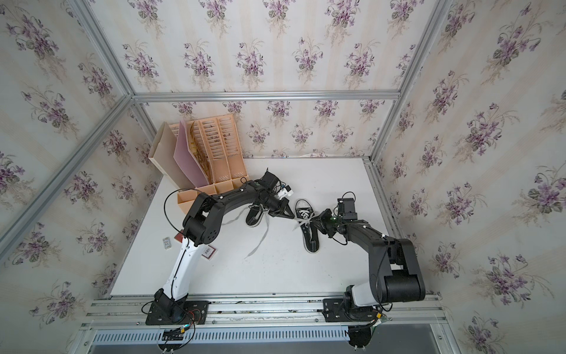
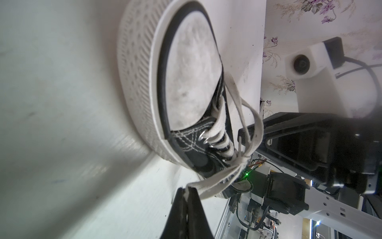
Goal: Tie the shoes
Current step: Tie the shoelace on the shoe.
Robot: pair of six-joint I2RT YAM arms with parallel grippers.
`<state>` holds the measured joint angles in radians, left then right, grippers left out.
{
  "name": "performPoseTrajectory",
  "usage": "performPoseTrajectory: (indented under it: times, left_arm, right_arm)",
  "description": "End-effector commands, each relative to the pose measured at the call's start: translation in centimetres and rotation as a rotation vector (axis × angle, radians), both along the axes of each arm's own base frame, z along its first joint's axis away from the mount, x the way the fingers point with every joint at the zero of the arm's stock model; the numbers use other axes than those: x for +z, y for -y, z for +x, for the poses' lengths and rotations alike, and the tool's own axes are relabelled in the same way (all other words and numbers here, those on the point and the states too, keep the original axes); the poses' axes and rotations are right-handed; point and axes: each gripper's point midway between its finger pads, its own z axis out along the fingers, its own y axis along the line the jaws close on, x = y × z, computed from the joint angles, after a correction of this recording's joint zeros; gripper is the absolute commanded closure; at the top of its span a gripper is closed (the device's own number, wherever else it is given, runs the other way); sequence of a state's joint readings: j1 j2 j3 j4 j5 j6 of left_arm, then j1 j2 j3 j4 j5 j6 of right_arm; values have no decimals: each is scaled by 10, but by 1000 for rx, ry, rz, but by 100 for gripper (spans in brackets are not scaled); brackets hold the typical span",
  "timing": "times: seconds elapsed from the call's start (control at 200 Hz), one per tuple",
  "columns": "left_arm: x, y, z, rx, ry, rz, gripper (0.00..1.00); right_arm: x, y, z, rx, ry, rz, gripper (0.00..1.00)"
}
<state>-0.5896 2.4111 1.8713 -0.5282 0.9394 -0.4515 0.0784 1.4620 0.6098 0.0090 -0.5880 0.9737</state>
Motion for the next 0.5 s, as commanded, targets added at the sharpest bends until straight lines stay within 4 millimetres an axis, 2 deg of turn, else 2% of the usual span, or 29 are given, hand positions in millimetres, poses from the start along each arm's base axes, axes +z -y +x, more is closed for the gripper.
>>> performPoseTrajectory:
  times: [0.0, 0.494]
  left_arm:
    - [1, 1, 0, -10, 6, -8, 98]
    - [2, 2, 0, -13, 3, -12, 98]
  right_arm:
    - [0, -2, 1, -4, 4, 8, 74]
    - [1, -10, 16, -13, 26, 32, 74]
